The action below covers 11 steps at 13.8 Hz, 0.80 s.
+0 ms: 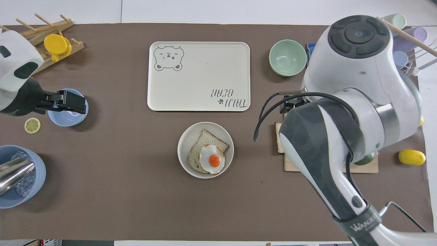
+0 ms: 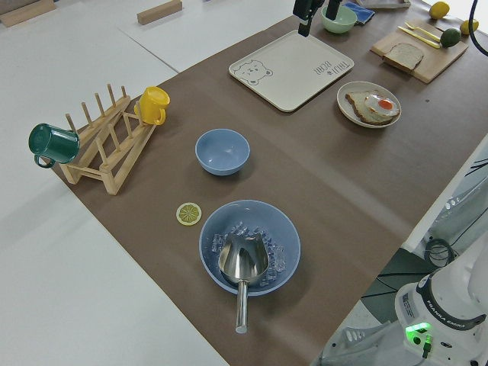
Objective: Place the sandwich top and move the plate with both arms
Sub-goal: 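Grasp the bread slice with the right gripper and lift it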
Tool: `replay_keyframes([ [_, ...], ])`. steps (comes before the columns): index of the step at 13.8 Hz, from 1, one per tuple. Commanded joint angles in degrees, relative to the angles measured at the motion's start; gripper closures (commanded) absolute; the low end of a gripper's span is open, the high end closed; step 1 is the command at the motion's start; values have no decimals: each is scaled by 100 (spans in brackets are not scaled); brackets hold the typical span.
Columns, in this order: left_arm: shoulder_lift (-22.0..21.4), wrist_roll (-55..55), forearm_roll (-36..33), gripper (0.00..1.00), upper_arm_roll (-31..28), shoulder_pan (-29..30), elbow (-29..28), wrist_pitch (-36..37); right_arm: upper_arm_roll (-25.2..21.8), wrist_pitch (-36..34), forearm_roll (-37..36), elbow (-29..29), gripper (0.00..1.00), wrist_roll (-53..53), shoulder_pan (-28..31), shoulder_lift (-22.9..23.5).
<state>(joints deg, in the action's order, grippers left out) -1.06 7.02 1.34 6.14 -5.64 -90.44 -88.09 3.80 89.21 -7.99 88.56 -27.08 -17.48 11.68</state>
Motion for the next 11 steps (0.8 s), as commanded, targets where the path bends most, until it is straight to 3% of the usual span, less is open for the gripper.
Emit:
replay_keyframes([
  [1, -149, 27, -73, 0, -16, -7, -167, 11, 24, 393, -53, -6, 0, -550, -237, 255],
  [8, -149, 27, -73, 0, -16, -7, -167, 2, 24, 1035, -519, 171, 0, -1553, -1134, 1247],
  [11, -158, 27, -73, 0, -16, -7, -167, 11, 24, 1239, -554, 389, 0, -1669, -1170, 1363],
])
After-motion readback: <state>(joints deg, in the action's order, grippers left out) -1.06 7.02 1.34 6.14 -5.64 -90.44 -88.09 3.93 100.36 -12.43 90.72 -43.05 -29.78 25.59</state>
